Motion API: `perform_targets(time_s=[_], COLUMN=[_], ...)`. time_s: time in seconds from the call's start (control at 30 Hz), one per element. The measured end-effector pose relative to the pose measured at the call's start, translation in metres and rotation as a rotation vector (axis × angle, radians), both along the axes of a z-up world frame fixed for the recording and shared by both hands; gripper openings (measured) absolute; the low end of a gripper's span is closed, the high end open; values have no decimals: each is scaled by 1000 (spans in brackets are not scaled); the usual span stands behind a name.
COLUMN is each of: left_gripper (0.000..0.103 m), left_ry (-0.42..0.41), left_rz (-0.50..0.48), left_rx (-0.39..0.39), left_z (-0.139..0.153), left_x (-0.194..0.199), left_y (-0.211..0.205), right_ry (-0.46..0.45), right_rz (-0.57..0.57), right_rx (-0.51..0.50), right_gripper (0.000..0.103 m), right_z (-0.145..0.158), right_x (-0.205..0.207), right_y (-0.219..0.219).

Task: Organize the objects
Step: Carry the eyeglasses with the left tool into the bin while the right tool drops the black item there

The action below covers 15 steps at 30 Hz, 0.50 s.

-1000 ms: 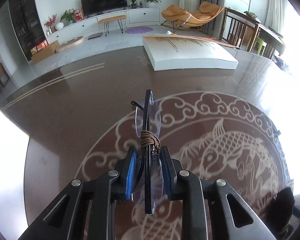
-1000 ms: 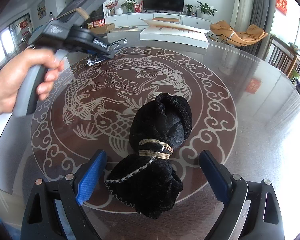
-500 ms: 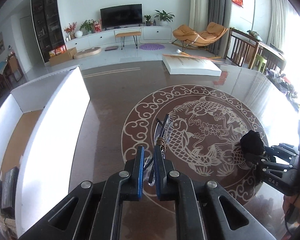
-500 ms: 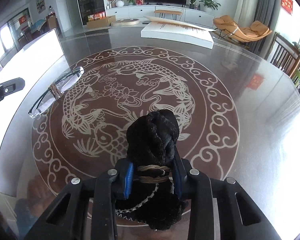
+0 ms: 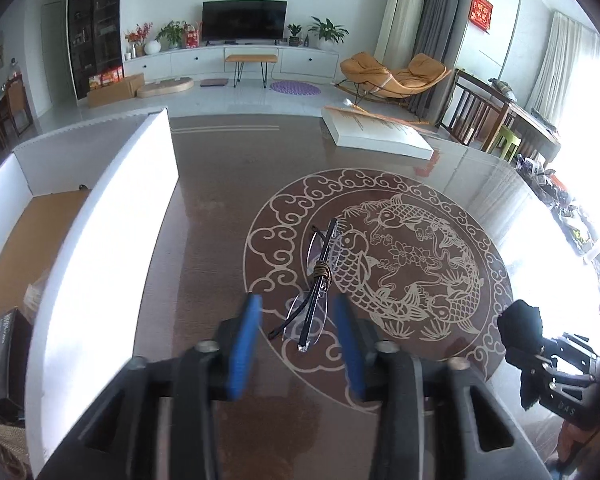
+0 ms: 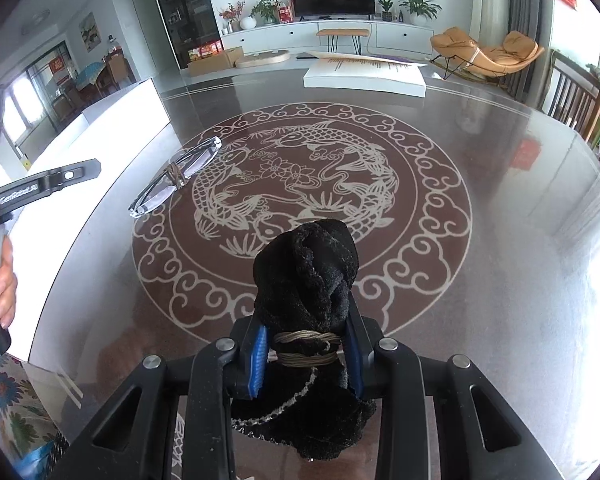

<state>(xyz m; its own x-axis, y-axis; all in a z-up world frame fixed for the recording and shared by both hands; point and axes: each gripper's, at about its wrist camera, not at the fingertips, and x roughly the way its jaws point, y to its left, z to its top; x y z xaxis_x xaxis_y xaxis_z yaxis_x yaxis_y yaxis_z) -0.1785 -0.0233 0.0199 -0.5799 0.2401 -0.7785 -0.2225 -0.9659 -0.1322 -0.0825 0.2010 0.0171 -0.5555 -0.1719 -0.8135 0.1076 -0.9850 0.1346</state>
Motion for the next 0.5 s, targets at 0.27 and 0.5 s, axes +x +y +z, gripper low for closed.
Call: perform_targets(time_s=[0.27, 0.5], left_gripper=[59, 10], left_ry=[-82, -9], left_rz=[-21, -78], left_rx=[-128, -139], left_z=[-52, -45], left_x=[-62, -41], left_y=[38, 48], right_ry=[23, 25], right_rz=[20, 56], right_rx=[-59, -24], right_gripper=[33, 33], right_z=[11, 18], right_x=[27, 31], right_y=[0, -10])
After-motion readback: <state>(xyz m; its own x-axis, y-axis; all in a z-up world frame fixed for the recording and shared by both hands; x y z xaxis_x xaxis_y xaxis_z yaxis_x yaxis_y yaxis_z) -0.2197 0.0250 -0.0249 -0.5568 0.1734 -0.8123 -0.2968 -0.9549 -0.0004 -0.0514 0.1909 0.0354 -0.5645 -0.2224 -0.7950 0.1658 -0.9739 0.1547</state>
